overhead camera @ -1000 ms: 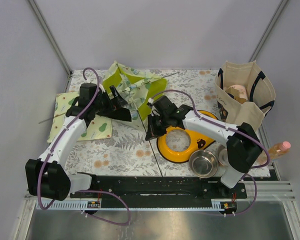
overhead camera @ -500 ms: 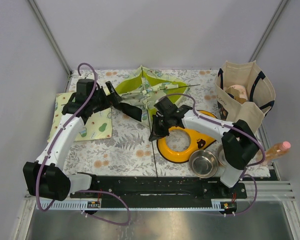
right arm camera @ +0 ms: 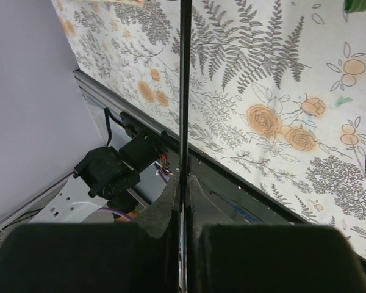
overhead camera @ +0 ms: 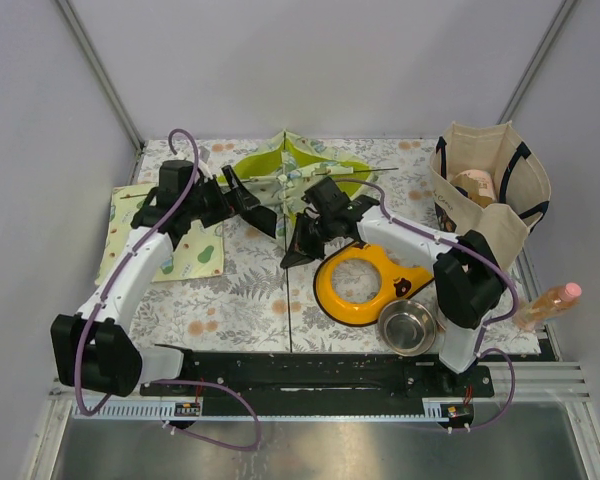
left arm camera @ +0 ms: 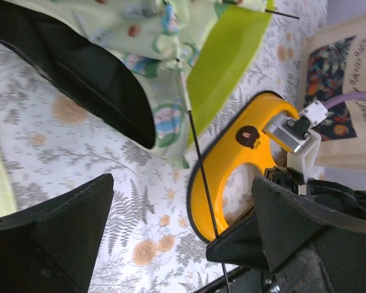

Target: Set up the pet tent

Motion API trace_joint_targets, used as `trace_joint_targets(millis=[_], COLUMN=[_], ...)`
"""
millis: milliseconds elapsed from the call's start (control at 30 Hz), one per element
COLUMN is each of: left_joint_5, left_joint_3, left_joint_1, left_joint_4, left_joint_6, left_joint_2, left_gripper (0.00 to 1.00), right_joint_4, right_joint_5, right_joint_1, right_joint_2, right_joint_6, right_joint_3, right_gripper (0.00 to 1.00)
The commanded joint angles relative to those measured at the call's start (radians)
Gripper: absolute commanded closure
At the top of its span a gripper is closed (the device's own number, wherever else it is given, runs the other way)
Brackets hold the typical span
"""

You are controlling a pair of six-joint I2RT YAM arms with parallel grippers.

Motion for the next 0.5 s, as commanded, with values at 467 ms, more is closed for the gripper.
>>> trace_joint_targets(millis=[467], left_joint_5=[0.265], left_joint_3=[0.027], left_joint_1=[-0.09], left_joint_4=[0.227], left_joint_6=[-0.129], left_joint_2=[0.179], left_gripper=[0.06], right_joint_4=[0.123], right_joint_5=[0.238], right_joint_1=[-0.031], right_joint_2=[-0.103], right_joint_6=[-0.131], right_joint_3=[0.092], right_gripper=[1.0])
